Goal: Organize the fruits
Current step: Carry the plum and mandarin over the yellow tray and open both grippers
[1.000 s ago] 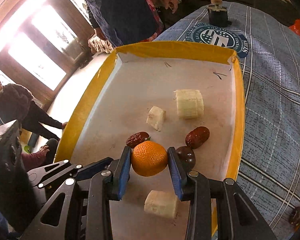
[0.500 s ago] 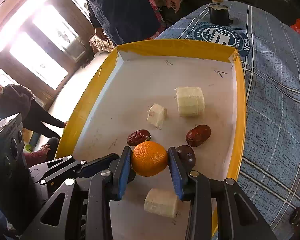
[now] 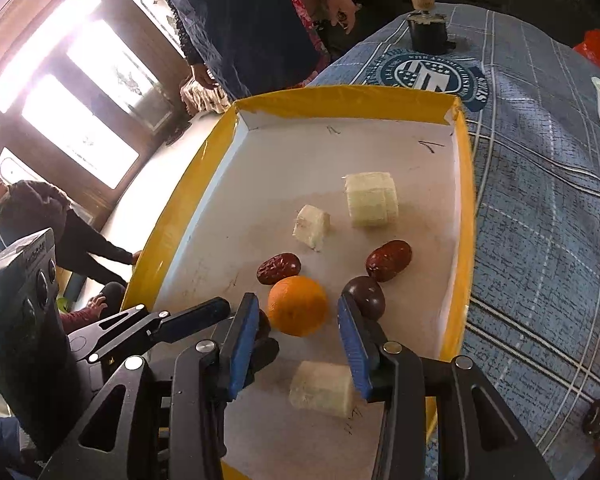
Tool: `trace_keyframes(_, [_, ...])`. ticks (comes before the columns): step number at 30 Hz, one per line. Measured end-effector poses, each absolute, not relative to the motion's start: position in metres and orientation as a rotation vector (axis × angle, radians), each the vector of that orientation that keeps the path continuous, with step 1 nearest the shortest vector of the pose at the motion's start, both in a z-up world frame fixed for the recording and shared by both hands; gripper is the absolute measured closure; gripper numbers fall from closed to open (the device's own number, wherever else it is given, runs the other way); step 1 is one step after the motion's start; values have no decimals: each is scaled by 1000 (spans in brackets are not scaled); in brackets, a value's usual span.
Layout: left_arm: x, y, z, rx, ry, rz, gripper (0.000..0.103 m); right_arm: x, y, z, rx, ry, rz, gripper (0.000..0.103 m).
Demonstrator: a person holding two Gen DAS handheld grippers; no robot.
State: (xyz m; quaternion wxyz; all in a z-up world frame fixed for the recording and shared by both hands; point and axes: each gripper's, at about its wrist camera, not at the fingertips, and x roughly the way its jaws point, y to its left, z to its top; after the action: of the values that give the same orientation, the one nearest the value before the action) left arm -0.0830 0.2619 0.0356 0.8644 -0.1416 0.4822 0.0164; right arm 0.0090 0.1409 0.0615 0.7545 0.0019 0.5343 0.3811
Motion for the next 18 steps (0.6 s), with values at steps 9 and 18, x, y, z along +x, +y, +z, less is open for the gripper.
trace_keyframes(9, [-84,252,44,-277,991,47,52,-8,96,77,83,1114,779,57])
trace_keyframes(18, [-84,220,60,-216,957,34,52,-22,40,86,129,1074,715,57])
